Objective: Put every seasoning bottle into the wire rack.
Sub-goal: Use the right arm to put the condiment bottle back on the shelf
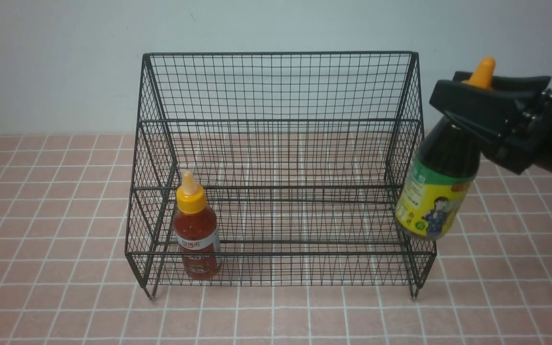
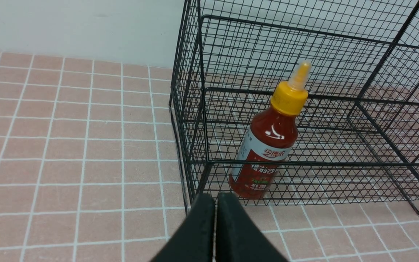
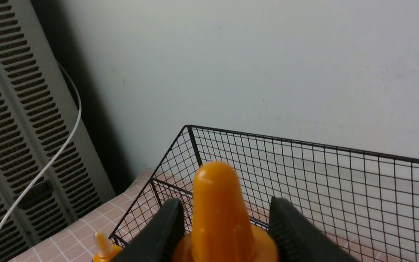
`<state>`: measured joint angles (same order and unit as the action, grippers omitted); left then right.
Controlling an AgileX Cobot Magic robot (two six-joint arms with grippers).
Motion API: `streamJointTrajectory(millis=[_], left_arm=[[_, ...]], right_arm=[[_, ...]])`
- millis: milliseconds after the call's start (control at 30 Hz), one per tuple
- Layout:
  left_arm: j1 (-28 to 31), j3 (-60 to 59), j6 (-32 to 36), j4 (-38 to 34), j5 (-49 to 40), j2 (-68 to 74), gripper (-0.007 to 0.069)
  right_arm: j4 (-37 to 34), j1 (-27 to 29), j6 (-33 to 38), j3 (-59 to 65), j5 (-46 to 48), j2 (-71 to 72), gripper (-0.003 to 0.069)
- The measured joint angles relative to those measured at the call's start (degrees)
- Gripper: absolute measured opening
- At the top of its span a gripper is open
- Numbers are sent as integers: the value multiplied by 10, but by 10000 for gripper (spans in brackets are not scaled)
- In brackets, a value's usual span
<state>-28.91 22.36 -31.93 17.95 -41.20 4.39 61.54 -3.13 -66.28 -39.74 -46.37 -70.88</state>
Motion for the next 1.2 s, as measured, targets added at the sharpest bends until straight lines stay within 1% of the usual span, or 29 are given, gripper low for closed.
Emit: streamJointTrajectory(millis=[167, 267, 433, 700, 1000, 1133, 1200], left_arm=[[0, 0, 0, 0, 0, 0, -7], [0, 0, 0, 0, 0, 0, -7], [0, 0, 0, 0, 0, 0, -7], [0, 0, 0, 0, 0, 0, -7], [0, 0, 0, 0, 0, 0, -7], [0, 0, 0, 0, 0, 0, -7], [0, 0, 0, 0, 0, 0, -7]], right_arm=[[-15, -48, 54, -14, 12, -19, 283], [-22, -89, 110, -35, 59, -34, 283], [-50, -122, 155, -50, 105, -70, 283], [-54, -129, 163, -51, 119, -131, 283], [-52, -129, 168, -51, 119, -137, 283], [-36, -129, 126, -51, 122, -137, 283], [-16, -129, 93, -51, 139, -137, 283]])
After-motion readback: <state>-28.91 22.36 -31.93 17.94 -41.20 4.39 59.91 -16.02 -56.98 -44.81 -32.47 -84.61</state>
